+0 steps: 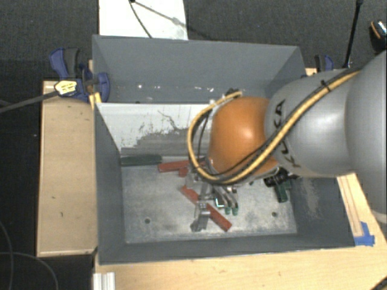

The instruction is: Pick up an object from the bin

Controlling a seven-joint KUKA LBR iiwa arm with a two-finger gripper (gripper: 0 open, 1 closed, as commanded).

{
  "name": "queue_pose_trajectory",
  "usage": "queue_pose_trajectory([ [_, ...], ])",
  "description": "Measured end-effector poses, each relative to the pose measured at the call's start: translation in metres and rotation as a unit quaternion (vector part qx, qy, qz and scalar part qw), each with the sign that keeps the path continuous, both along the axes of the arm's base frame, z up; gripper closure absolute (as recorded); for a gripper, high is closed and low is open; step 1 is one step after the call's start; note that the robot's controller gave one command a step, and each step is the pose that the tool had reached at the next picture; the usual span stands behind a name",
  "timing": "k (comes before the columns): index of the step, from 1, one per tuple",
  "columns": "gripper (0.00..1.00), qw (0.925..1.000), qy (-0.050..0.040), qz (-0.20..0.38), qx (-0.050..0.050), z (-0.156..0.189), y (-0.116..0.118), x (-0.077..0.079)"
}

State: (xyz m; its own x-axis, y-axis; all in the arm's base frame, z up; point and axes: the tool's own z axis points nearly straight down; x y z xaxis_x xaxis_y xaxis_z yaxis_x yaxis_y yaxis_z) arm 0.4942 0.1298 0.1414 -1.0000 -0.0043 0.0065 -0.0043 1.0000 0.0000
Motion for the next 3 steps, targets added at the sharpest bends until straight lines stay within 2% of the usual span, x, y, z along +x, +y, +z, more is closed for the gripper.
queue_pose_trajectory([
  [1,0.00,0.9894,-0.0009,-0.145,-0.002,-0.073,-0.041,0.023],
  [2,0.00,0.9745,-0.0013,-0.224,-0.001,-0.071,-0.026,-0.006],
  [3,0.00,0.9741,-0.0013,-0.226,-0.001,-0.072,-0.027,-0.006],
])
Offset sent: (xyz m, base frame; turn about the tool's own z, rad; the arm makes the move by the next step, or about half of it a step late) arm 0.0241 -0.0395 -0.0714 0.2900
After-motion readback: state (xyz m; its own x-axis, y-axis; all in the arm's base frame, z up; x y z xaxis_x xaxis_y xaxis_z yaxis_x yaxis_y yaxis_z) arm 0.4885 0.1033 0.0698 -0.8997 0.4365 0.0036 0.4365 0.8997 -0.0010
